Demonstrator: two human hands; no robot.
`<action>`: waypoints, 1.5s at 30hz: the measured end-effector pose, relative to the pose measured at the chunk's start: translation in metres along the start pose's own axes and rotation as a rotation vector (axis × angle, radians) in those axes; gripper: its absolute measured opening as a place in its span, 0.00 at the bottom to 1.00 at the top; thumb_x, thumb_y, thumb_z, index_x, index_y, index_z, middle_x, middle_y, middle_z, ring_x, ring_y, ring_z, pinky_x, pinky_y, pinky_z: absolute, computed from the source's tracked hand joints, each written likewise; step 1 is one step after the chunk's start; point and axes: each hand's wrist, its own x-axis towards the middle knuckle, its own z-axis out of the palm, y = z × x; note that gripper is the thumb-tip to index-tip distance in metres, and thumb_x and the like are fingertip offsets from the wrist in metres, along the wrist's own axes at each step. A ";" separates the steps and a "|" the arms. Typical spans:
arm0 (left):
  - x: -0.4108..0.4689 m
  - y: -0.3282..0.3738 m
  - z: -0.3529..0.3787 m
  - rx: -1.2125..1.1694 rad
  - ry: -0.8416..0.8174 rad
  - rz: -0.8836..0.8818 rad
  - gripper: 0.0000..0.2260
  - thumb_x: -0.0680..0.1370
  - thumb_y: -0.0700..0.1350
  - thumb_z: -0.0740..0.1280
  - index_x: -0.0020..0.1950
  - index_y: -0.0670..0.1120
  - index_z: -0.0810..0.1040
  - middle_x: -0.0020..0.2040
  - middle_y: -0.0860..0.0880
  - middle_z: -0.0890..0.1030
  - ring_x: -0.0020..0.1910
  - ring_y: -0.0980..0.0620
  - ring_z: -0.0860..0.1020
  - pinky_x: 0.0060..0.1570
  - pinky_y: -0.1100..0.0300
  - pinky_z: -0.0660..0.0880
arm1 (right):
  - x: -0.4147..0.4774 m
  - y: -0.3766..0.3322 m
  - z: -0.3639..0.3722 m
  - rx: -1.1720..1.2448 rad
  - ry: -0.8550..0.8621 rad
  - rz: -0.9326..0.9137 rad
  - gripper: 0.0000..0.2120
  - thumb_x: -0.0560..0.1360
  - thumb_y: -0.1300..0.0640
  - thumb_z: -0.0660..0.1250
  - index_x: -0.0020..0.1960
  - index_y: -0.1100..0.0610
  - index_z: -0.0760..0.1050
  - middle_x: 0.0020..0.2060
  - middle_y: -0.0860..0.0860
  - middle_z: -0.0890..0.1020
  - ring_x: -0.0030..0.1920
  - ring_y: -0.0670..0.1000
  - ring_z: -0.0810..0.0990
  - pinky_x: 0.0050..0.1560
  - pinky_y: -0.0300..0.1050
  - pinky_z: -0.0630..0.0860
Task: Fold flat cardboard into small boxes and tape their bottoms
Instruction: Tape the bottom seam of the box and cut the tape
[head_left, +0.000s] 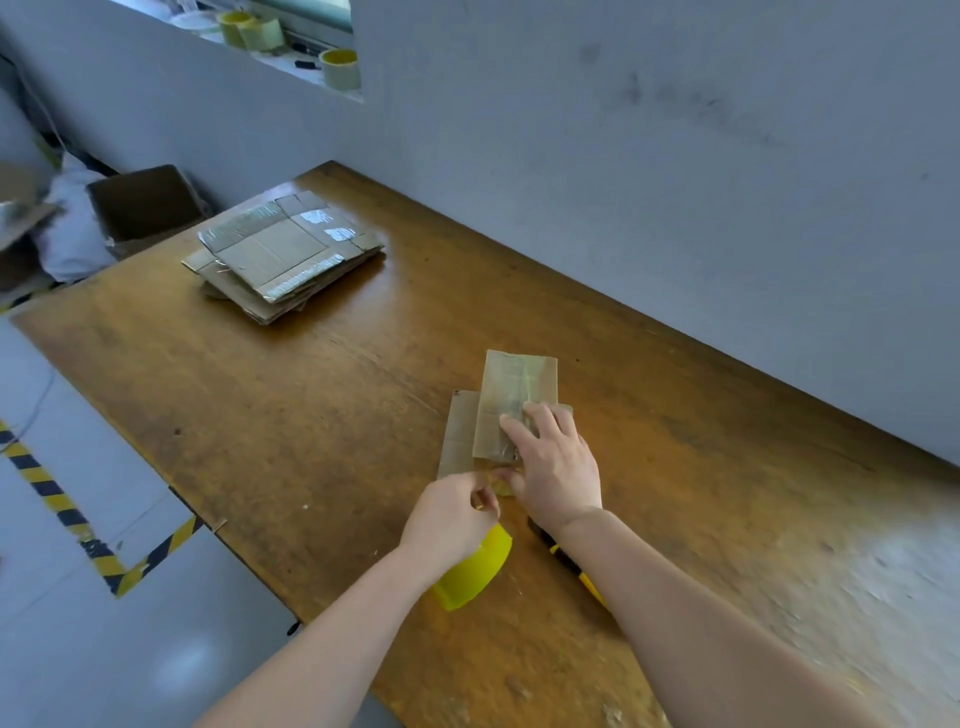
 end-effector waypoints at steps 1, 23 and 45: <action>-0.003 0.000 -0.002 0.116 0.058 0.130 0.03 0.77 0.47 0.65 0.44 0.51 0.78 0.36 0.51 0.78 0.40 0.48 0.77 0.36 0.59 0.68 | -0.001 0.000 -0.001 0.022 0.004 0.008 0.26 0.72 0.50 0.73 0.68 0.51 0.71 0.68 0.55 0.70 0.71 0.58 0.64 0.65 0.55 0.72; -0.002 -0.021 0.002 0.129 0.452 0.395 0.23 0.72 0.52 0.73 0.60 0.50 0.64 0.52 0.48 0.71 0.46 0.52 0.75 0.37 0.72 0.70 | -0.018 0.023 -0.002 0.169 -0.123 0.098 0.32 0.76 0.51 0.70 0.76 0.44 0.61 0.79 0.53 0.50 0.75 0.55 0.63 0.69 0.50 0.70; 0.031 -0.005 0.009 0.364 0.134 0.302 0.40 0.79 0.52 0.65 0.78 0.52 0.38 0.79 0.43 0.44 0.62 0.48 0.77 0.62 0.56 0.73 | -0.015 0.024 -0.001 0.222 -0.118 0.073 0.37 0.73 0.52 0.72 0.74 0.47 0.55 0.76 0.51 0.52 0.73 0.54 0.62 0.65 0.46 0.74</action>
